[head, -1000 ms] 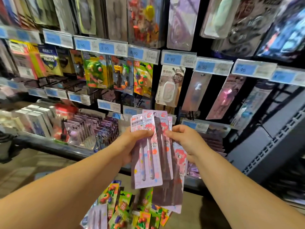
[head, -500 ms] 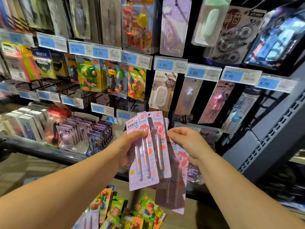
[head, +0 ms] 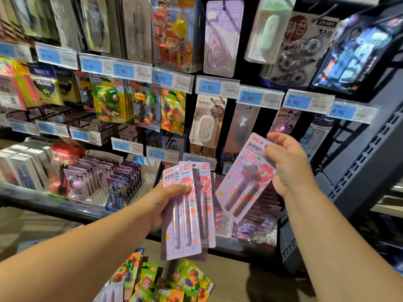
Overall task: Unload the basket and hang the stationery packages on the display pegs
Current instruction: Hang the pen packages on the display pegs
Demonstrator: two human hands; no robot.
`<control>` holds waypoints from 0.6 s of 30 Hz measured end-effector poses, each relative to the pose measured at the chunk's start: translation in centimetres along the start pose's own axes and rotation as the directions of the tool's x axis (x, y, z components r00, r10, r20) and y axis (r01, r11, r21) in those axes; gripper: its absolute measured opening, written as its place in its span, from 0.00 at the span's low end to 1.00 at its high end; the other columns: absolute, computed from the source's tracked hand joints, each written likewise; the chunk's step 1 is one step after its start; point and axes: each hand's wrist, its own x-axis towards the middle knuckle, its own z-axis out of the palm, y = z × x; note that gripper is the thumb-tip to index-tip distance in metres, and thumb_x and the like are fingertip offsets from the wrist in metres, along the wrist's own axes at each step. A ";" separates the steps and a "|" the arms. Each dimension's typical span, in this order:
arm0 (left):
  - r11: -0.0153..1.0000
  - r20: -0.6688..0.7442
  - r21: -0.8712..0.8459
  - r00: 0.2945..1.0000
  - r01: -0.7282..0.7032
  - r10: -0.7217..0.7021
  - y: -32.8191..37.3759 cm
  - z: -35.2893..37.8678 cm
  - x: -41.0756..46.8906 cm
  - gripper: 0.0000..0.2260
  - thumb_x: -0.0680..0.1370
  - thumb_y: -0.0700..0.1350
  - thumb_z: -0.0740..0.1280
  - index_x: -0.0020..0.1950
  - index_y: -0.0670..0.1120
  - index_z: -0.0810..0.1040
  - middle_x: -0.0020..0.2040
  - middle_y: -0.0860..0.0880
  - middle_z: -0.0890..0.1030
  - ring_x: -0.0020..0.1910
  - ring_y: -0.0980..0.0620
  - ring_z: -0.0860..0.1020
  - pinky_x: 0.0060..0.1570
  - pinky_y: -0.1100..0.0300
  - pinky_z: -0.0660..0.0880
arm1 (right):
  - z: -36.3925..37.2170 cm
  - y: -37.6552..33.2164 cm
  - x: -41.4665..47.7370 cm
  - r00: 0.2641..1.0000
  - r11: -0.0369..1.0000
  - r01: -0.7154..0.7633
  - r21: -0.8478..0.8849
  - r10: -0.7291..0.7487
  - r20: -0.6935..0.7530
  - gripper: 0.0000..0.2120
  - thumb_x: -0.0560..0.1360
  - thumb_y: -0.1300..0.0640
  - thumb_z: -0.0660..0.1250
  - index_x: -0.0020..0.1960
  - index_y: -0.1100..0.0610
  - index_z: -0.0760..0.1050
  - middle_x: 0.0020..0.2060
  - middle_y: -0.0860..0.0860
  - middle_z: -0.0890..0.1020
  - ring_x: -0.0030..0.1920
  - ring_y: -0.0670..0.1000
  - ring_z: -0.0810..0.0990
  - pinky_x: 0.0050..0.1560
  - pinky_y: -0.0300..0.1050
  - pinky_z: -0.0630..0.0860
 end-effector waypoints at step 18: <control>0.994 0.035 0.010 0.994 0.107 -0.107 -0.8 0.6 -0.5 0.23 0.63 0.39 0.77 0.56 0.40 0.76 0.41 0.40 0.84 0.36 0.43 0.83 0.46 0.47 0.80 | 2.9 1.4 -1.6 0.985 0.980 0.174 0.092 -0.171 -0.036 0.12 0.76 0.70 0.65 0.50 0.53 0.72 0.44 0.50 0.81 0.43 0.46 0.82 0.48 0.43 0.79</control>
